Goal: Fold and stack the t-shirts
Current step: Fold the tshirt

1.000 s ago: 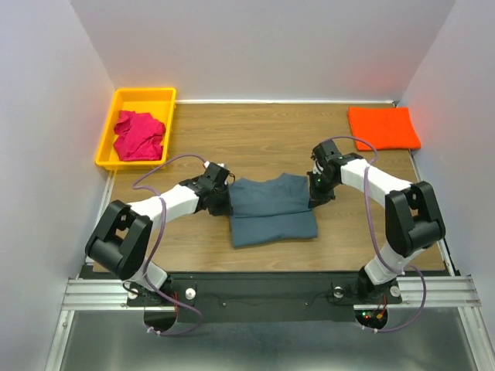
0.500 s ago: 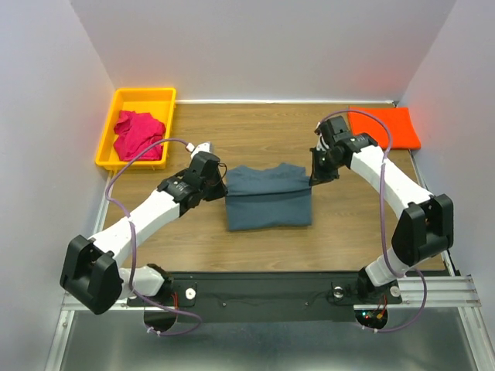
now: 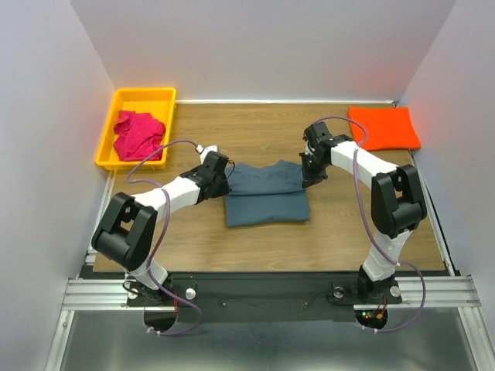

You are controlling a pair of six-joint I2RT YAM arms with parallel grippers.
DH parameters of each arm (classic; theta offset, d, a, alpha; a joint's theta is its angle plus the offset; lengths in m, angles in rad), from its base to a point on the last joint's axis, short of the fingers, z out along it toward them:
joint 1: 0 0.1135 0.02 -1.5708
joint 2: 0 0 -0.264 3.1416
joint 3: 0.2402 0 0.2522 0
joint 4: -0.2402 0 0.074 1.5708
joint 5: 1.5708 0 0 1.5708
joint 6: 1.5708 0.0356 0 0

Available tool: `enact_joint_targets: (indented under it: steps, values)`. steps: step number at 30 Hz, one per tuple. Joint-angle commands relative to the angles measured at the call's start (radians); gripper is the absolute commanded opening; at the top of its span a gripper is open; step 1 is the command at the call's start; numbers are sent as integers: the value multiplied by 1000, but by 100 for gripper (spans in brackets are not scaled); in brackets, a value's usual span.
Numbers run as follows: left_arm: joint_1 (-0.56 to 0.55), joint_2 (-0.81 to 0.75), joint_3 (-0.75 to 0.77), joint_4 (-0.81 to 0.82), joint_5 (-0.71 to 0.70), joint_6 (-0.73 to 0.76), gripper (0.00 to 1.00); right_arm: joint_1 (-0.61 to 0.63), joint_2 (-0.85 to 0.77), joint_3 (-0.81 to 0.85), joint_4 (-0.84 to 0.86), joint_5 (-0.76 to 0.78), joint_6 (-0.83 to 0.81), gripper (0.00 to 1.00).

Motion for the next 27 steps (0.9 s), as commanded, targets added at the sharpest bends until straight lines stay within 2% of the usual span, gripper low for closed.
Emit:
enact_joint_targets:
  steps: [1,7,8,11,12,14,17,20,24,27]
  values:
    - [44,-5,29,28,-84,59,0,-18,16,-11,71,97,-43,1]
    - [49,-8,33,38,-79,61,1,-18,16,-8,79,114,-38,1]
    - [50,-8,33,40,-81,59,3,-18,13,-5,79,117,-36,8]
    - [50,-16,29,38,-85,62,16,-18,-1,4,79,137,-30,20]
    - [50,-25,29,44,-84,66,25,-18,-5,7,79,142,-26,21]
    - [50,-45,33,55,-88,75,35,-18,-19,18,79,149,-20,21]
    - [49,-58,50,67,-101,84,36,-18,-30,36,80,176,-9,21]
    - [50,-56,78,74,-111,96,43,-18,-32,58,80,189,2,22]
    - [50,-94,95,69,-93,96,63,-18,-76,86,88,188,2,46]
    - [41,-137,75,68,-84,92,65,-18,-123,72,105,139,-41,50]
